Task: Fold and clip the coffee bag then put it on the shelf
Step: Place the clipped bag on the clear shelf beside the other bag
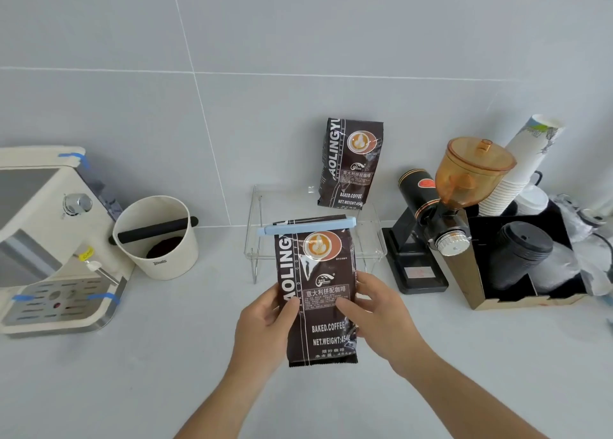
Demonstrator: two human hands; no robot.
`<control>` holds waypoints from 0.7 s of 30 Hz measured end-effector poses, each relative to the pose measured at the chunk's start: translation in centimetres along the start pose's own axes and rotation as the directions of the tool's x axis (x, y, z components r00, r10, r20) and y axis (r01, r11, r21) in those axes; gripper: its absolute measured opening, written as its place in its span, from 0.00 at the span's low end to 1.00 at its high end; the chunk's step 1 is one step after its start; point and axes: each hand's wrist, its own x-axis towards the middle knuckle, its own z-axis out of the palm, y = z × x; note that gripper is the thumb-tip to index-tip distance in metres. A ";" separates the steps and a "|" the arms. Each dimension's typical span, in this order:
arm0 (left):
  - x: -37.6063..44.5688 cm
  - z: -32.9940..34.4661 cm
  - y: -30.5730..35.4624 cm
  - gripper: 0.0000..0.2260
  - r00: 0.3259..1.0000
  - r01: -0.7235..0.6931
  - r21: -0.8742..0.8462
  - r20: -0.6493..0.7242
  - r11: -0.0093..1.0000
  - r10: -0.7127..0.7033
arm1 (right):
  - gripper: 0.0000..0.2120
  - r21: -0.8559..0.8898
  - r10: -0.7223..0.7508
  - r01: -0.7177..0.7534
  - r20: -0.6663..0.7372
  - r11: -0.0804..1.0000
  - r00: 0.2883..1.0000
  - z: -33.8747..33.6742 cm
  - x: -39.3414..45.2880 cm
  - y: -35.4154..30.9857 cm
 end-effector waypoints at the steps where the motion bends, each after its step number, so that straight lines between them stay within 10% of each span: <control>1: 0.3 -0.1 0.6 0.11 1.000 -0.022 -0.003 -0.006 1.000 0.022 | 0.15 -0.006 -0.023 0.023 -0.008 1.000 1.000 0.1 0.2 -0.7; 21: 13.4 -2.7 11.3 0.13 0.956 -0.287 0.058 -0.049 0.956 0.289 | 0.23 -0.141 -0.295 0.293 0.009 0.946 0.956 2.7 11.0 -14.0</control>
